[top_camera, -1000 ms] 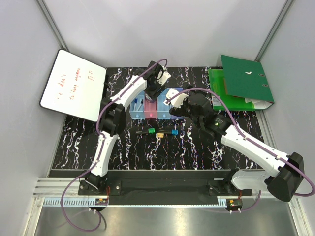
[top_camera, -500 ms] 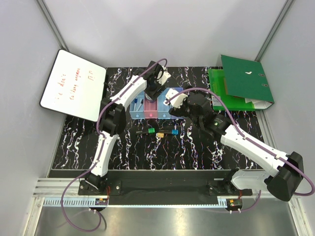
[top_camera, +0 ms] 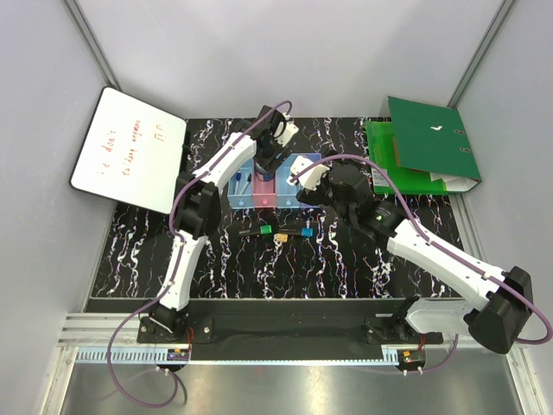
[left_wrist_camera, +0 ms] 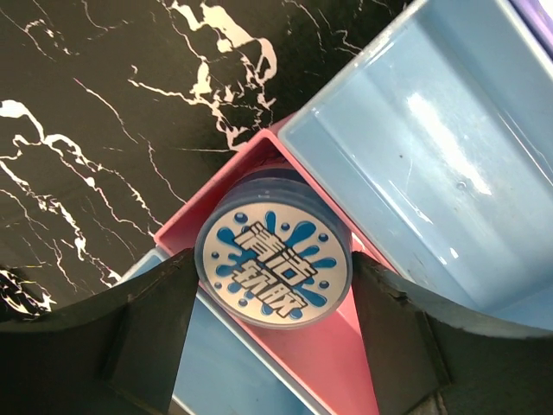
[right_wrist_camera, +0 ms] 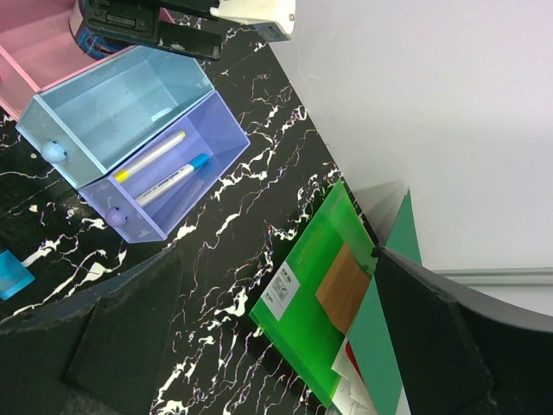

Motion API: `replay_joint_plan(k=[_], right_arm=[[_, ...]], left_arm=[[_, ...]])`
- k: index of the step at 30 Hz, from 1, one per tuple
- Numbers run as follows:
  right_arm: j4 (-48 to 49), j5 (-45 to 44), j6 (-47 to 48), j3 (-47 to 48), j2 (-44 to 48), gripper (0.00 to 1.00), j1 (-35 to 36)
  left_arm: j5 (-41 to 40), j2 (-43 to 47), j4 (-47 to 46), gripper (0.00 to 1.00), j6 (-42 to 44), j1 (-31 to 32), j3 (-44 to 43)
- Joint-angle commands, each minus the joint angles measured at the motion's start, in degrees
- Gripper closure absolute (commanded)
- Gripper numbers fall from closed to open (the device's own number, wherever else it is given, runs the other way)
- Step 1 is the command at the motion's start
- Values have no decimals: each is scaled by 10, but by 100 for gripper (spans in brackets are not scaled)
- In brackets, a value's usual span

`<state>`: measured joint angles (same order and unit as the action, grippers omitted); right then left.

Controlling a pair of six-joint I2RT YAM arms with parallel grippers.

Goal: Sort the stationery into containers
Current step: Place the stationery in the storage box.

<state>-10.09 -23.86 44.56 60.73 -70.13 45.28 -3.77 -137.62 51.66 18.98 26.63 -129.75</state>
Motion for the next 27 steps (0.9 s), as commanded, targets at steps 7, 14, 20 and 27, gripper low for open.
replay_joint_plan(k=[7,14,20,27], right_arm=[[25,5,-3,18,0,0,3],[26,4,1,22,-3,0,3],[26,2,9,31,-4,0,3],[31,-3,33,34,1,0,3]], left_arm=[[-16,24,-32,24,-11,-7,-13],[4,77,-32,24,-28,-7,6],[34,158,-32,24,-37,-5,50],[126,304,-27,26,28,16,258]])
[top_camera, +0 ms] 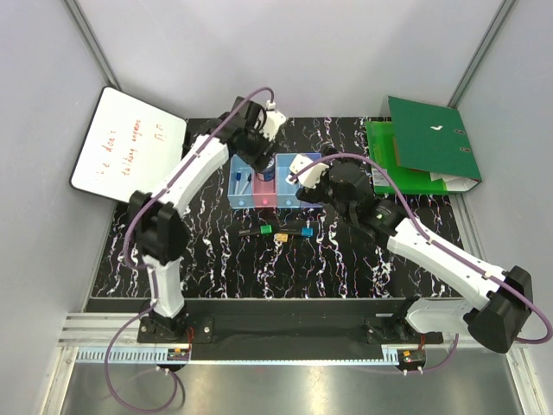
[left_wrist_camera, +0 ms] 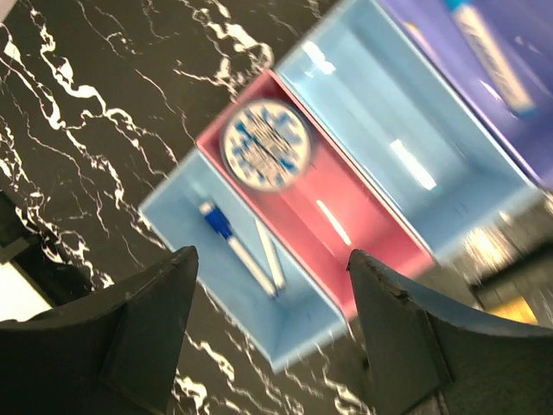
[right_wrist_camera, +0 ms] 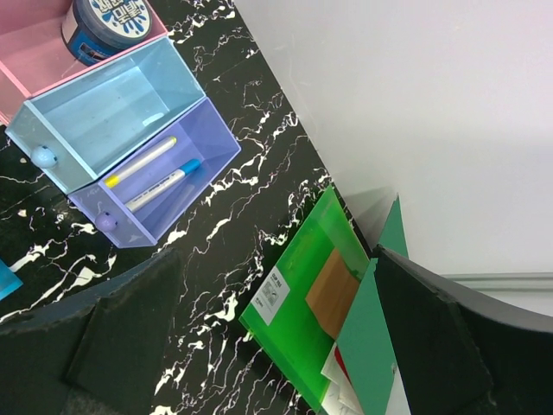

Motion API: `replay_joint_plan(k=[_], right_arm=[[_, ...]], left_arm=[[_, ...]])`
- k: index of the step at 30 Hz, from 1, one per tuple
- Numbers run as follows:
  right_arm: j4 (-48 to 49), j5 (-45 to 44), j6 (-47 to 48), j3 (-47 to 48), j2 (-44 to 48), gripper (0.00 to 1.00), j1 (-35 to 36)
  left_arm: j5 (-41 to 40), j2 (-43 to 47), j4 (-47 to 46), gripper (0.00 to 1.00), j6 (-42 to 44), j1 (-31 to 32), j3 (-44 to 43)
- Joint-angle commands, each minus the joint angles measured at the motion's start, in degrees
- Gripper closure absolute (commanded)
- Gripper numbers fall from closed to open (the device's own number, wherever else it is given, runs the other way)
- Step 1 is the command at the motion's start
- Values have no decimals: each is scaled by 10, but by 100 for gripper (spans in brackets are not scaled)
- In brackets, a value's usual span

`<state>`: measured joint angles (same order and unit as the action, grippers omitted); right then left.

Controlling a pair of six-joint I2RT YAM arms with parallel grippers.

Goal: Sort the stationery into containers
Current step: Place the stationery in the storage box, then pick up the stationery from the center of the board.

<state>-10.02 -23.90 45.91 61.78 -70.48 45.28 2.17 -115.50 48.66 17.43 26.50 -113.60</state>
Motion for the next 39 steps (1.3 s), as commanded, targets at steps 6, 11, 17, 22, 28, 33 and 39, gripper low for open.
replay_joint_plan(k=[6,11,17,22,28,33,39], right_arm=[[46,-2,31,20,13,0,3],[49,-2,37,26,17,0,3],[48,-2,38,25,24,0,3],[51,2,34,23,32,0,2],[51,2,31,17,38,0,0],[51,1,30,15,41,0,-2],[52,3,26,17,39,1,-2]], left_arm=[[35,153,-2,31,76,97,289],[17,141,-19,31,46,159,336],[12,107,-28,32,51,177,328],[35,95,-39,32,62,192,341],[36,67,-69,33,67,201,349],[39,44,-77,33,67,203,341],[49,38,-81,34,68,203,338]])
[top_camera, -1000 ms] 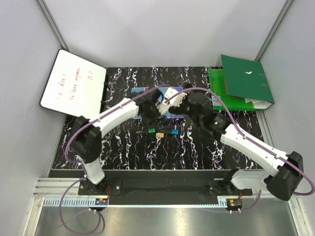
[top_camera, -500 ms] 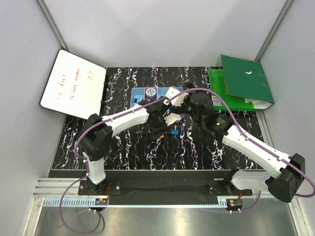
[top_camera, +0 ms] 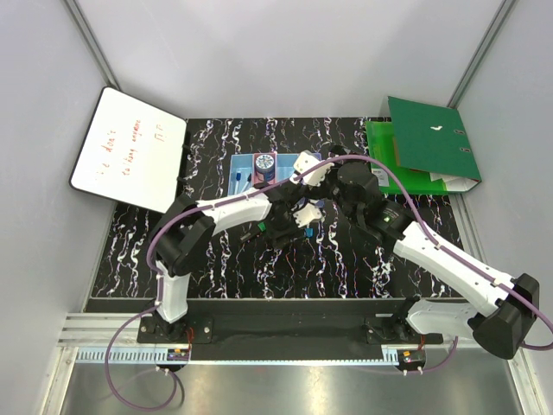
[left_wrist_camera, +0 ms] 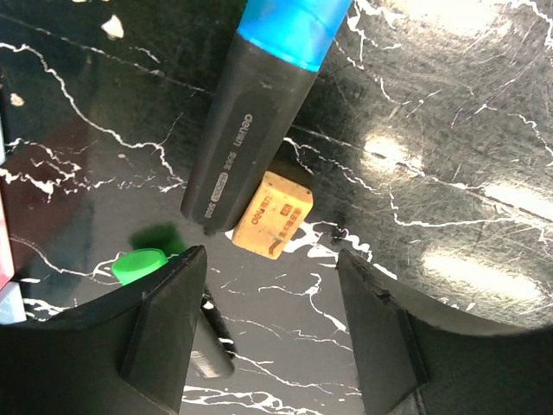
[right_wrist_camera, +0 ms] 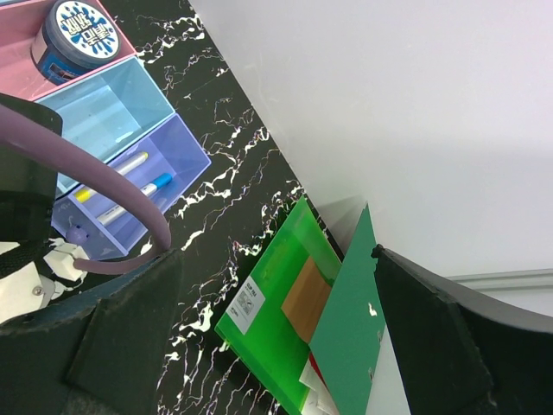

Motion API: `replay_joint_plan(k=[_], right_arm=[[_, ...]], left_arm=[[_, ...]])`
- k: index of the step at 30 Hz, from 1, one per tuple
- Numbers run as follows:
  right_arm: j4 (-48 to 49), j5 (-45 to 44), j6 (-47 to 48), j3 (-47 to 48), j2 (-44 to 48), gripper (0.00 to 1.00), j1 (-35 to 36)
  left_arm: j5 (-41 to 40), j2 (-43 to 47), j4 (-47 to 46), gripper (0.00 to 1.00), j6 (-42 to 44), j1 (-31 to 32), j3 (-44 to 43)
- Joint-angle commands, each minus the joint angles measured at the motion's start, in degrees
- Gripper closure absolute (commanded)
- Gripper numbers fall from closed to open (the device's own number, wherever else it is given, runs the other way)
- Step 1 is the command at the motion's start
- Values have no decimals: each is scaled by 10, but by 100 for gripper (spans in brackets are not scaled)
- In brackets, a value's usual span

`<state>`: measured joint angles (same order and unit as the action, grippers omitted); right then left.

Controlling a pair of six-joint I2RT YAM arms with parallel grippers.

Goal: Sort the stationery into containers
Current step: Pick up the stationery from the center of the board.

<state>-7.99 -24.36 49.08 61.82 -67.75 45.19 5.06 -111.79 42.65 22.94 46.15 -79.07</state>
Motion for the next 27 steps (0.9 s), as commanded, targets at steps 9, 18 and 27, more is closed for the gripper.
replay_joint_plan(k=[9,18,27], right_arm=[[31,8,-7,24,9,1,-1],[30,7,-10,29,8,1,-1],[31,8,-12,30,6,2,-1]], left_arm=[[43,4,-21,34,6,17,-10],[41,-11,-22,34,12,25,-21],[33,-23,-23,35,18,25,-35]])
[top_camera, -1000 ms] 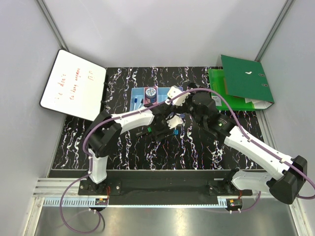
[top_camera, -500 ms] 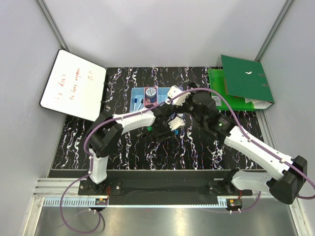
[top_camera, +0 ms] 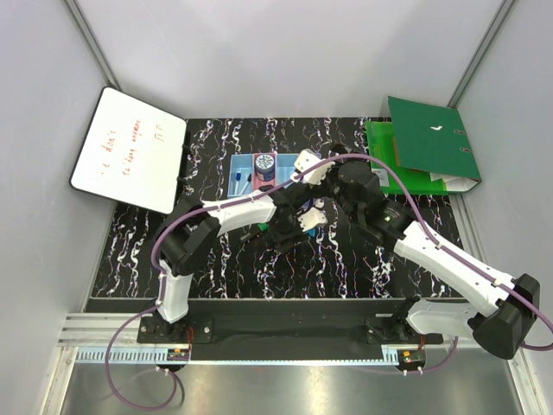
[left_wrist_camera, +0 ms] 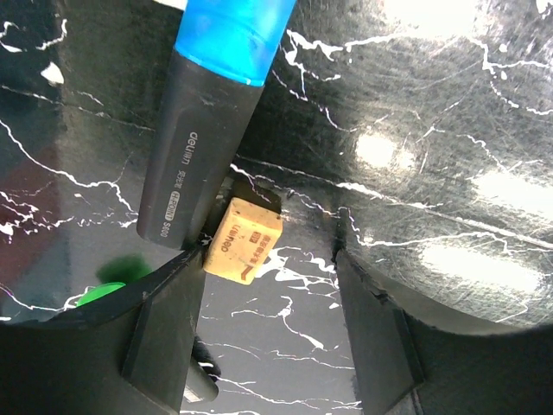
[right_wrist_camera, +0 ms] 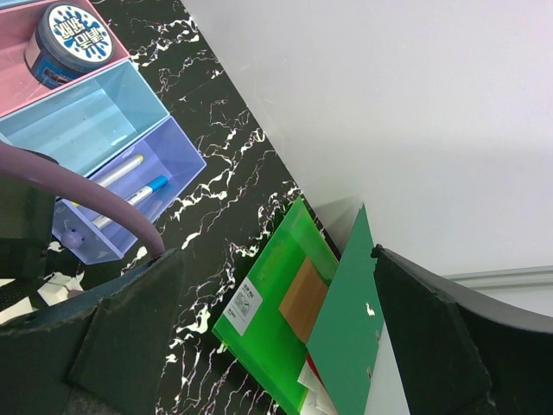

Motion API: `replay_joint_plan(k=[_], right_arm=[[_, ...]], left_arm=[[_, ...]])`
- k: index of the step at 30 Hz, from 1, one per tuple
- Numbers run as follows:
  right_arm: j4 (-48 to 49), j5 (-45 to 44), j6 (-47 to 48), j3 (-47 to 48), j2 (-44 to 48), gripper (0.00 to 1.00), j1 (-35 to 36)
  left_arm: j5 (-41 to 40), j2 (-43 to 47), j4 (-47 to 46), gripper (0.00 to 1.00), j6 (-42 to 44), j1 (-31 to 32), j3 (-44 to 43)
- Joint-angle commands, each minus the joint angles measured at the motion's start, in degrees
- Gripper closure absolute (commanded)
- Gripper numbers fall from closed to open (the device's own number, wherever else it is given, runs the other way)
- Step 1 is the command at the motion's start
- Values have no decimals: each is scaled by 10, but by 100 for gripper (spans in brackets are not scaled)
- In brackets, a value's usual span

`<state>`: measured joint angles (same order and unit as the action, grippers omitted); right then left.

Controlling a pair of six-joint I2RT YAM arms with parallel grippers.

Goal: Sort the stationery into containers
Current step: Pick up the stationery from the center of the board.

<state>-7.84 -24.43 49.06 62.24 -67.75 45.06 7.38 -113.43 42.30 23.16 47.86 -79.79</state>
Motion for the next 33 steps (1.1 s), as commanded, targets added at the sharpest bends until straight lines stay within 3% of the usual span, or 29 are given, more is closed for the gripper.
replay_joint_plan(k=[1,6,10,14,17,19,22,26,28,33], right_arm=[[28,10,-12,26,5,2,0],[27,10,-13,31,4,2,0],[27,9,-14,32,5,2,0],[27,10,-18,31,4,2,0],[27,11,-19,32,4,2,0],[27,13,-18,32,3,2,0],[27,12,-18,34,3,2,0],[27,12,-17,34,2,2,0],[27,12,-16,34,2,2,0],[27,12,-16,33,2,2,0]], left_arm=[[9,-8,-20,35,17,8,-32],[9,-21,-21,44,18,8,-48],[5,-21,-21,59,22,8,-50],[-1,-23,-21,84,22,9,-45],[-1,-23,-21,96,22,8,-38],[-3,-23,-21,99,19,8,-36],[-3,-19,-21,98,19,8,-36],[7,-10,-21,84,24,8,-35],[9,-7,-20,66,29,8,-34],[10,3,-18,60,37,8,-34]])
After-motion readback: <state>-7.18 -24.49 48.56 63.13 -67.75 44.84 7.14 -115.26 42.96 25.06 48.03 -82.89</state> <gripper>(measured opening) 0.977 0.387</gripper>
